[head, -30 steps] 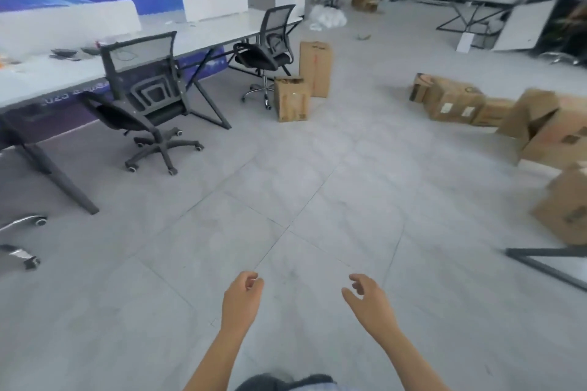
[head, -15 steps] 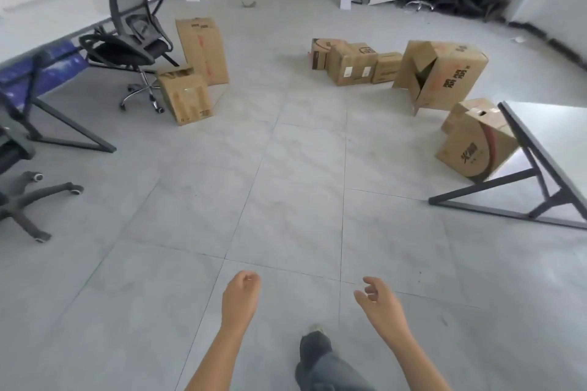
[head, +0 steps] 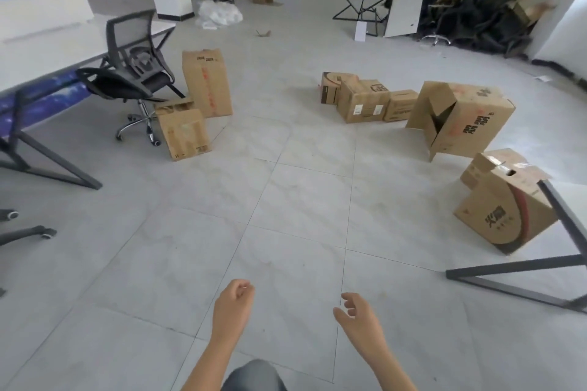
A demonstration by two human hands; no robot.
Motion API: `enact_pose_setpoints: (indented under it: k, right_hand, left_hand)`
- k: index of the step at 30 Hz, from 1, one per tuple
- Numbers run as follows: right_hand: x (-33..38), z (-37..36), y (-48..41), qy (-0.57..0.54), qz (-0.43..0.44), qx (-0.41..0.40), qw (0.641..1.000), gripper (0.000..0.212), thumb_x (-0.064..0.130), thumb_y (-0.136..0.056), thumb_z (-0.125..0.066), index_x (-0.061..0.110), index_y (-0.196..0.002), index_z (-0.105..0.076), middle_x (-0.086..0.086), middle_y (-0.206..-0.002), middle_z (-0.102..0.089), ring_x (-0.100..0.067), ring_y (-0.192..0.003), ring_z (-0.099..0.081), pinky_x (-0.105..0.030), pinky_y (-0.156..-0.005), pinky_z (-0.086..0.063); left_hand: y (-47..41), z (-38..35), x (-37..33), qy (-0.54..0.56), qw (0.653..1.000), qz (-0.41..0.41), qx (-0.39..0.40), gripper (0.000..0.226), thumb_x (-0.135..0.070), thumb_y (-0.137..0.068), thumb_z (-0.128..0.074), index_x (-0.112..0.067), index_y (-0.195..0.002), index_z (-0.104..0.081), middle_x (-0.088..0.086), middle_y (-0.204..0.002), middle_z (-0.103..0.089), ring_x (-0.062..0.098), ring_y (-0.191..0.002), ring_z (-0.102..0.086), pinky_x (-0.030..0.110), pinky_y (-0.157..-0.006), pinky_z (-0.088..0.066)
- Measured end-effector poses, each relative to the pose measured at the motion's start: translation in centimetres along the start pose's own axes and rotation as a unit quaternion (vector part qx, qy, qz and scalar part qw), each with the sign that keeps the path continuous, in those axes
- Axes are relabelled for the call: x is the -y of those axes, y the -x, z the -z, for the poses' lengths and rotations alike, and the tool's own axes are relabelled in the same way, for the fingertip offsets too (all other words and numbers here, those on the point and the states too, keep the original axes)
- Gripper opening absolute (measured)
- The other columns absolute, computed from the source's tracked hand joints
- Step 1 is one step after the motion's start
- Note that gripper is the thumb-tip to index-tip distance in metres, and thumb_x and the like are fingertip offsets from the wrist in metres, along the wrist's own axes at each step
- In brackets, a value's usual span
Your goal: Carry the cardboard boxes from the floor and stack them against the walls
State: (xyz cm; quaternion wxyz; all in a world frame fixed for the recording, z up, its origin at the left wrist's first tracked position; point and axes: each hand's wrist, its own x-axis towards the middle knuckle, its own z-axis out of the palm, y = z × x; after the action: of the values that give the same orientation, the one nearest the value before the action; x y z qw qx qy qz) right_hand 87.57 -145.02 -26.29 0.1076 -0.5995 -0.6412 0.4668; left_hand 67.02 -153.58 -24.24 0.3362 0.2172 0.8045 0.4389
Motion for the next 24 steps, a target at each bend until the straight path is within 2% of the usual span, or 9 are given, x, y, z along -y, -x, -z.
enact_pose_setpoints:
  k: [3, 6, 9, 12, 15, 19, 24]
  right_hand:
    - [1.5, 0.2, -5.0, 0.016, -0.006, 0.028, 0.999, 0.04, 0.023, -0.091, -0.055, 0.013, -0.129, -0.046, 0.0, -0.113, -0.047, -0.013, -0.101, -0.046, -0.021, -0.081, -0.034]
    - [4.4, 1.2, -11.0, 0.013, 0.004, 0.012, 1.0, 0.041, 0.022, -0.091, -0.055, 0.011, -0.13, -0.046, -0.003, -0.114, -0.049, -0.013, -0.1, -0.046, -0.021, -0.081, -0.035]
    - [8.1, 2.7, -17.4, 0.009, 0.017, -0.007, 1.0, 0.04, 0.021, -0.091, -0.056, 0.01, -0.129, -0.047, -0.003, -0.114, -0.05, -0.013, -0.099, -0.046, -0.022, -0.08, -0.034]
    - [12.0, 5.1, -23.4, -0.018, 0.013, -0.042, 0.999, 0.039, 0.021, -0.091, -0.056, 0.011, -0.128, -0.048, -0.001, -0.112, -0.049, -0.014, -0.1, -0.047, -0.022, -0.079, -0.035]
    - [14.8, 7.4, -28.2, -0.043, 0.005, -0.084, 0.996, 0.037, 0.02, -0.09, -0.057, 0.013, -0.126, -0.05, 0.0, -0.11, -0.051, -0.014, -0.102, -0.047, -0.022, -0.08, -0.034]
    - [15.1, 9.0, -32.5, -0.064, -0.04, -0.101, 0.992, 0.036, 0.019, -0.089, -0.057, 0.013, -0.125, -0.05, 0.0, -0.11, -0.051, -0.014, -0.101, -0.048, -0.022, -0.081, -0.034]
    - [14.0, 10.0, -39.0, -0.07, -0.104, -0.09, 0.988, 0.04, 0.02, -0.09, -0.057, 0.011, -0.128, -0.049, -0.001, -0.11, -0.05, -0.014, -0.1, -0.049, -0.023, -0.083, -0.038]
  left_hand:
    - [-4.4, -0.7, -1.0, -0.009, 1.0, 0.021, -0.015, 0.009, -0.014, -0.093, -0.05, -0.014, -0.098, -0.058, 0.0, -0.092, -0.058, 0.012, -0.081, -0.052, 0.019, -0.062, -0.037]
    - [-10.3, -1.4, -3.0, -0.002, 0.999, 0.036, -0.027, 0.012, -0.015, -0.091, -0.048, -0.012, -0.094, -0.059, 0.002, -0.086, -0.058, 0.016, -0.079, -0.05, 0.028, -0.067, -0.038]
    - [-17.5, -2.3, -6.9, 0.008, 0.999, 0.025, -0.035, 0.012, -0.014, -0.09, -0.049, -0.01, -0.086, -0.059, 0.001, -0.077, -0.054, 0.019, -0.074, -0.047, 0.031, -0.066, -0.037]
    - [-24.4, -3.6, -12.3, 0.015, 0.999, -0.005, -0.029, 0.015, -0.013, -0.088, -0.048, -0.009, -0.074, -0.05, -0.003, -0.065, -0.046, 0.018, -0.067, -0.04, 0.031, -0.06, -0.032]
    - [-29.8, -5.7, -16.9, 0.022, 0.999, -0.025, -0.001, 0.013, -0.015, -0.089, -0.048, -0.013, -0.078, -0.056, -0.003, -0.07, -0.05, 0.019, -0.071, -0.044, 0.031, -0.063, -0.036]
    - [-33.8, -10.1, -19.5, -0.003, 0.998, -0.022, 0.059, 0.014, -0.016, -0.091, -0.05, -0.017, -0.079, -0.056, -0.004, -0.073, -0.055, 0.014, -0.069, -0.049, 0.023, -0.059, -0.037]
    - [-39.8, -15.3, -21.6, -0.05, 0.993, -0.008, 0.104, 0.01, -0.016, -0.091, -0.05, -0.015, -0.089, -0.06, -0.005, -0.085, -0.06, 0.015, -0.084, -0.055, 0.017, -0.063, -0.038]
